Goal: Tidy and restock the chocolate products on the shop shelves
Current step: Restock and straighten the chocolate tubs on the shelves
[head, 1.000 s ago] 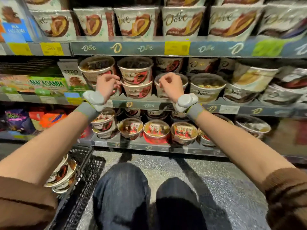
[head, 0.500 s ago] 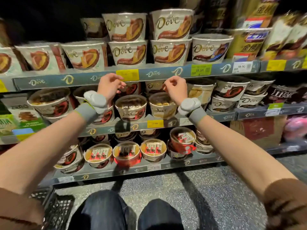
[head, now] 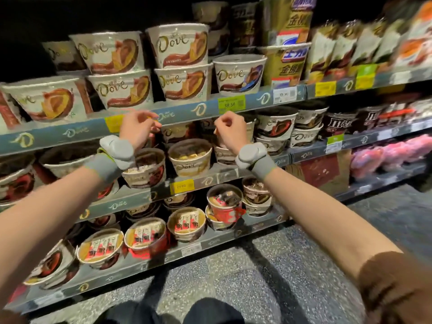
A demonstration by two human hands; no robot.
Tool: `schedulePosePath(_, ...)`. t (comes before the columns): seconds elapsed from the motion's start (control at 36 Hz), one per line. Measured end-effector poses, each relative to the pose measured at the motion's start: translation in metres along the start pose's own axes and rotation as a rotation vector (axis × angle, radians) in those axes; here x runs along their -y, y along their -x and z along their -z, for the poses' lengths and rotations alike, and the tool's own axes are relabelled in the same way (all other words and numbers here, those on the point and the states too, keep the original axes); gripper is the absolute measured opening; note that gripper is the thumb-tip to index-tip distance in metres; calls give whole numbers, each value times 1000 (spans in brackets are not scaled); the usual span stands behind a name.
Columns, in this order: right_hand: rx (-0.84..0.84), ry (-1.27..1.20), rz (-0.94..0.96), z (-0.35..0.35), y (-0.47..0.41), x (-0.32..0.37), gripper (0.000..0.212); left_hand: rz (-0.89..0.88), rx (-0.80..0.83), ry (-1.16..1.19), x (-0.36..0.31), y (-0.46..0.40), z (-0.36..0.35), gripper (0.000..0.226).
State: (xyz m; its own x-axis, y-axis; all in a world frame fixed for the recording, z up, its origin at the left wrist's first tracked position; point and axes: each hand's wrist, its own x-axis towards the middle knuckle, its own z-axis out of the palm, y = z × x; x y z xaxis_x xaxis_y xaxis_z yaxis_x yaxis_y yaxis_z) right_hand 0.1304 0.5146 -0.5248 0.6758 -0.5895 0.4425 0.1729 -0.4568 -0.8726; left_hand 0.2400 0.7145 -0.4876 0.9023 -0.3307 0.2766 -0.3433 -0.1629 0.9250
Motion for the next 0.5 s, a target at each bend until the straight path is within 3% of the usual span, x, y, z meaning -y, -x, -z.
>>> schedulePosePath(0.28,-154,62,-103,24,9,-62,21,10,29,48,39,13,-47,32)
schedulePosePath(0.42,-130,87,-147,14,18,-87,17,23,38,49,68,5,-53,26)
schedulePosePath(0.5,-122,98,-144,13,21,-93,28,19,43,76,73,2,-55,27)
